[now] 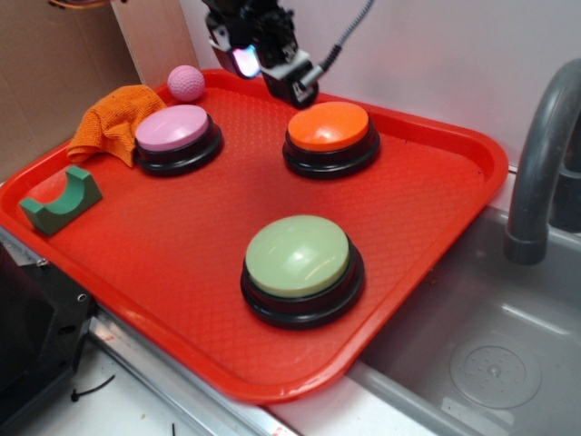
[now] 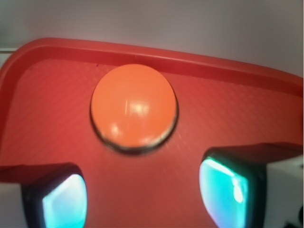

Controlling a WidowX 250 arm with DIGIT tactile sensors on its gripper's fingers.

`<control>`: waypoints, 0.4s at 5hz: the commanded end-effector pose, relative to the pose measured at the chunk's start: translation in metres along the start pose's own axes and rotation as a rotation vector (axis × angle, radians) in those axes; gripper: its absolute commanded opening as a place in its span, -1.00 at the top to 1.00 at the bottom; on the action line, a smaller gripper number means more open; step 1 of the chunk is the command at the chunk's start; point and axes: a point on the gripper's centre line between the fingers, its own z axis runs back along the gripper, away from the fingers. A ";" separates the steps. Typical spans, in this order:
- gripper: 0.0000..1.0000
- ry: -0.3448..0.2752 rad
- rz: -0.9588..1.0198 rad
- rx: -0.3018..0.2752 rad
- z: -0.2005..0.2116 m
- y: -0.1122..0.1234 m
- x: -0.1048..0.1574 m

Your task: Push the orange button.

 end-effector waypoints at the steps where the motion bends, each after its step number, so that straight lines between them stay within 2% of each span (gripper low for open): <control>1: -1.00 0.001 0.024 -0.030 -0.026 -0.002 0.029; 2: -1.00 0.023 -0.017 -0.049 -0.036 -0.005 0.034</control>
